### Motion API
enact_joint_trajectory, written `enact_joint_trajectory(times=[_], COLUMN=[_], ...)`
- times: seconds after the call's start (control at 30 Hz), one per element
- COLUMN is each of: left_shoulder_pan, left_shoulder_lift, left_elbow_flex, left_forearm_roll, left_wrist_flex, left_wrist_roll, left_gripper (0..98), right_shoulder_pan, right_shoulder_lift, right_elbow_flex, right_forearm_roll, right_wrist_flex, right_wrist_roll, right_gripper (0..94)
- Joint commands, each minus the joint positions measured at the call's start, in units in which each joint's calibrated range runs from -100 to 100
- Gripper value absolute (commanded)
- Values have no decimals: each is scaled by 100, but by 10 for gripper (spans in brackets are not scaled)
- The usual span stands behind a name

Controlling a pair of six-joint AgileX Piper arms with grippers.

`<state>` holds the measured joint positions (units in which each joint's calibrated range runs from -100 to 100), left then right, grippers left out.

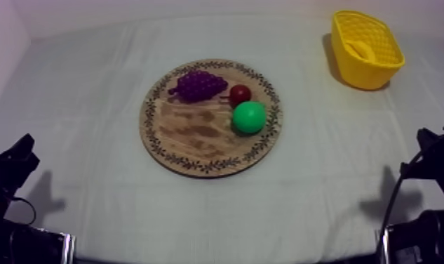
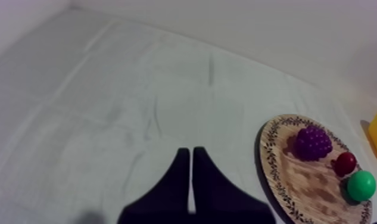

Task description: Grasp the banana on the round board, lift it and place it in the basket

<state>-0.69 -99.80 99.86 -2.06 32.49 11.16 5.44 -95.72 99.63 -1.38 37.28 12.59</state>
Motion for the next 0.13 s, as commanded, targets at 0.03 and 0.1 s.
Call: enact_joint_trajectory(times=[0.03, 0.1], left_shoulder_pan=[0, 0], left_shoulder_lift=[-3, -3], left_elbow_flex=[3, 3], left_forearm_roll=[-1, -1], left_wrist_flex=[1, 1], left_wrist_roll=[-1, -1], left_gripper=[1, 1], right_shoulder_pan=[0, 0], right_shoulder_lift=[-4, -4], right_elbow_flex=[4, 4], right_forearm_roll=[-1, -1], right_wrist_flex=[-2, -2], right_wrist_roll=[-1, -1], right_gripper=[4, 4])
